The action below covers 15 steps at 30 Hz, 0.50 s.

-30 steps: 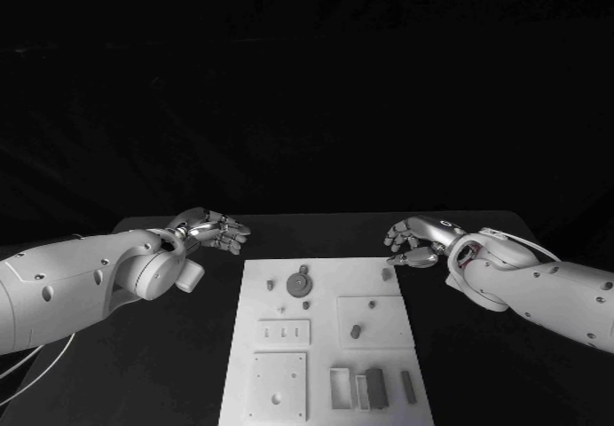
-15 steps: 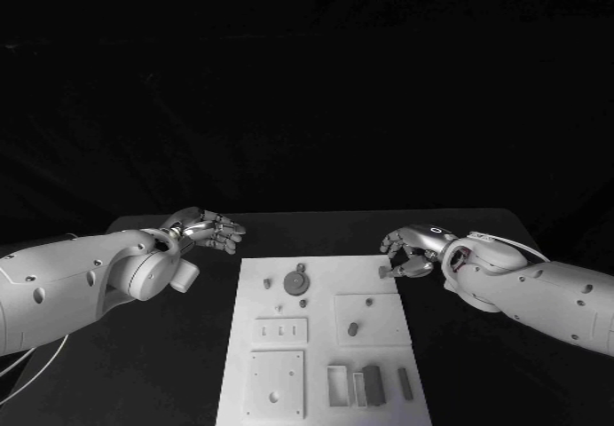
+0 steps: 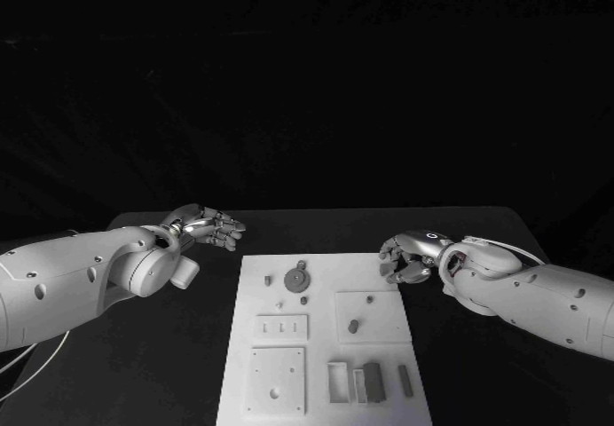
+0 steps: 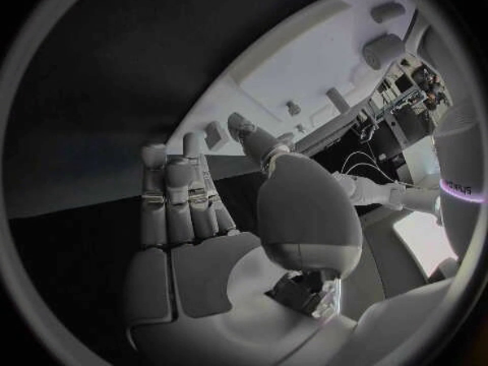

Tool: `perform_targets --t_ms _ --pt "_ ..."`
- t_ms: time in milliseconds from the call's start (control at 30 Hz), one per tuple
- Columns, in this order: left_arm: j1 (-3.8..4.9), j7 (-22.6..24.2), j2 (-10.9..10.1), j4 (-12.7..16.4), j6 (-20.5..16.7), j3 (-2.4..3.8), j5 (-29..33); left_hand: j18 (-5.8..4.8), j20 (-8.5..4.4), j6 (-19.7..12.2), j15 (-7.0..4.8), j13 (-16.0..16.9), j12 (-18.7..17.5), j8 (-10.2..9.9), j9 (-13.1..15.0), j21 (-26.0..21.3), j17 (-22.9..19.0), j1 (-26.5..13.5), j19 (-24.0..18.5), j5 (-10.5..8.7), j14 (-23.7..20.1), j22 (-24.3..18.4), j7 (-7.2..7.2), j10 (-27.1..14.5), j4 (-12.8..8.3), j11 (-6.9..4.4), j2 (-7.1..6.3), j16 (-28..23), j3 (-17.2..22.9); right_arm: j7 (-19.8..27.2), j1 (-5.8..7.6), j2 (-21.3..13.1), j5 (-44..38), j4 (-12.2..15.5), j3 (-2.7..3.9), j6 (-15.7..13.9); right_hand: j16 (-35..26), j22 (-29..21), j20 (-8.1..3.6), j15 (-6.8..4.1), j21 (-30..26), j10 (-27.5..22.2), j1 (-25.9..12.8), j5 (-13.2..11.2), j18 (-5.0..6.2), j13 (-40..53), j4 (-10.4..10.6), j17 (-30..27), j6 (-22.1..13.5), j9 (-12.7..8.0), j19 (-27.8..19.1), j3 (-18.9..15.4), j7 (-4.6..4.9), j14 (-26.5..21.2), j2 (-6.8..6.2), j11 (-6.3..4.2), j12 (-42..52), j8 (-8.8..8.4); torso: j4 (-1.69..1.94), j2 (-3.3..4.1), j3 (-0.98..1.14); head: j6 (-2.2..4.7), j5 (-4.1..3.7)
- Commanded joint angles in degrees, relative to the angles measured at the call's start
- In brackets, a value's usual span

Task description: Assemble the parts on the task board

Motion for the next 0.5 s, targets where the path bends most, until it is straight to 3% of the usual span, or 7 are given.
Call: perform_targets --t_ms 33,200,500 --pt "0.04 0.6 0.1 0.1 0.8 0.04 -0.2 0.94 -0.48 0.6 0.05 0.1 -0.3 -0.3 0.1 -0.2 0.1 0.2 0.1 0.0 0.5 0.1 0.01 0.4 -0.2 -0.03 -0.01 -0.3 0.1 -0.2 -0.21 0.2 -1.2 -0.1 -0.01 1.0 0.3 0.8 -0.34 -0.82 0.4 -1.3 0.3 0.2 3.91 3.2 -0.2 -0.1 0.5 0.1 -0.1 -0.4 0.46 -0.2 0.39 -0.21 1.1 0.39 -0.05 0.0 -0.01 -0.05 -0.03" --pt "0.04 0.6 0.1 0.1 0.9 0.04 -0.2 0.93 -0.48 0.5 0.05 0.1 -0.3 -0.4 0.1 -0.2 0.1 0.2 0.1 0.0 0.5 0.1 0.01 0.4 -0.1 -0.03 -0.01 -0.3 0.1 -0.2 -0.75 0.5 -1.3 -0.4 -0.02 0.2 0.3 0.8 -0.45 -0.93 0.6 -1.7 0.2 0.2 3.91 6.5 -0.3 -0.2 1.0 0.1 0.1 -0.5 0.42 0.0 0.81 -0.36 2.2 0.59 -0.04 -0.01 0.02 -0.07 -0.01" --pt "0.04 0.5 0.1 0.1 0.9 0.04 -0.3 0.93 -0.48 0.5 0.06 0.1 -0.3 -0.4 0.1 -0.2 0.1 0.2 0.1 0.0 0.5 0.1 0.01 0.4 -0.1 -0.03 0.02 -0.3 0.1 -0.3 -1.36 1.5 -1.2 -1.0 -0.02 -0.5 0.5 0.8 -0.76 -1.19 0.9 -1.8 0.3 0.2 3.91 9.6 -0.9 -0.2 2.0 0.1 0.6 -0.6 0.2 0.8 2.75 -0.62 3.0 0.92 0.03 0.0 -0.02 -0.2 0.03"
